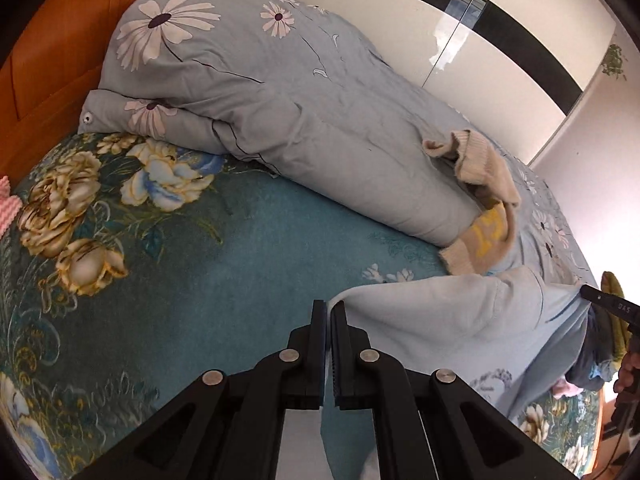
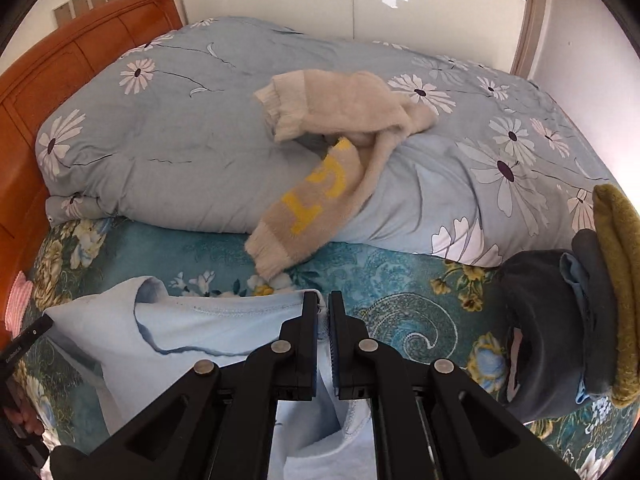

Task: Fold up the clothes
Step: 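Hold the shirt with both grippers and lift it to shake it out, then lay the shirt flat on the bed and open both grippers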

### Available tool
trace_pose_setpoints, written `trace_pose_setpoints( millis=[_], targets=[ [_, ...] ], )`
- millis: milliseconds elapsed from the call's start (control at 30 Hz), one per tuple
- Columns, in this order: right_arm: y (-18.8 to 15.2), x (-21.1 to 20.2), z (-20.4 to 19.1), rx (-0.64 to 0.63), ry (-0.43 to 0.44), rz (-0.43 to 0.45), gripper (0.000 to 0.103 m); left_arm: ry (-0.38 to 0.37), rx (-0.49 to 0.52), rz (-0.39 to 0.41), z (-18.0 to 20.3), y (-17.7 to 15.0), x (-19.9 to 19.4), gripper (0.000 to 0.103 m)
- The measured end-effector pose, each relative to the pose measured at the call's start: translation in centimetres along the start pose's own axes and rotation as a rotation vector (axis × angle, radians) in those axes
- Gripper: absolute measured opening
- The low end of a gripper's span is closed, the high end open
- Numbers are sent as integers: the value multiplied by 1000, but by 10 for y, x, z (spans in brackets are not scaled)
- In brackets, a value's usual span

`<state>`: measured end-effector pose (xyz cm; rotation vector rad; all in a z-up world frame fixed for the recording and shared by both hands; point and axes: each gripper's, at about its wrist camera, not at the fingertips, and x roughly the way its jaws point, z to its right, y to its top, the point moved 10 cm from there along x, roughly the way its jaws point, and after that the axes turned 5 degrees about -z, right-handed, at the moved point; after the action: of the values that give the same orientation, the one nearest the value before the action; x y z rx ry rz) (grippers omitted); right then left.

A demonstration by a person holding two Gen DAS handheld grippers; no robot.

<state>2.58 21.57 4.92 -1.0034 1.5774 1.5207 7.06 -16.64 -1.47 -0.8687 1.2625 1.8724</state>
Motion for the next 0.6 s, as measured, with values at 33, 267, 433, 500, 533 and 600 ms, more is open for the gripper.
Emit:
trace_pose_setpoints(
  millis=[33, 267, 433, 500, 533, 600],
  targets=[
    [7, 6, 0, 1, -10, 0, 5, 5, 4, 1, 0, 6, 7, 3],
    [52, 56, 5, 23, -85, -9, 5, 46, 33, -26, -5, 42, 63, 3],
    [40, 110, 4, 23, -150, -100, 5, 77, 8, -102, -21, 37, 108, 3],
    [35, 127, 6, 29, -168, -126, 5, 86, 9, -122, -24, 33, 121, 3],
    [33, 135, 7, 35, -175, -141, 5, 91, 10, -132, -26, 32, 127, 3],
    [29, 148, 8, 53, -183, -168, 5, 100, 11, -153, -30, 28, 140, 3]
  ],
)
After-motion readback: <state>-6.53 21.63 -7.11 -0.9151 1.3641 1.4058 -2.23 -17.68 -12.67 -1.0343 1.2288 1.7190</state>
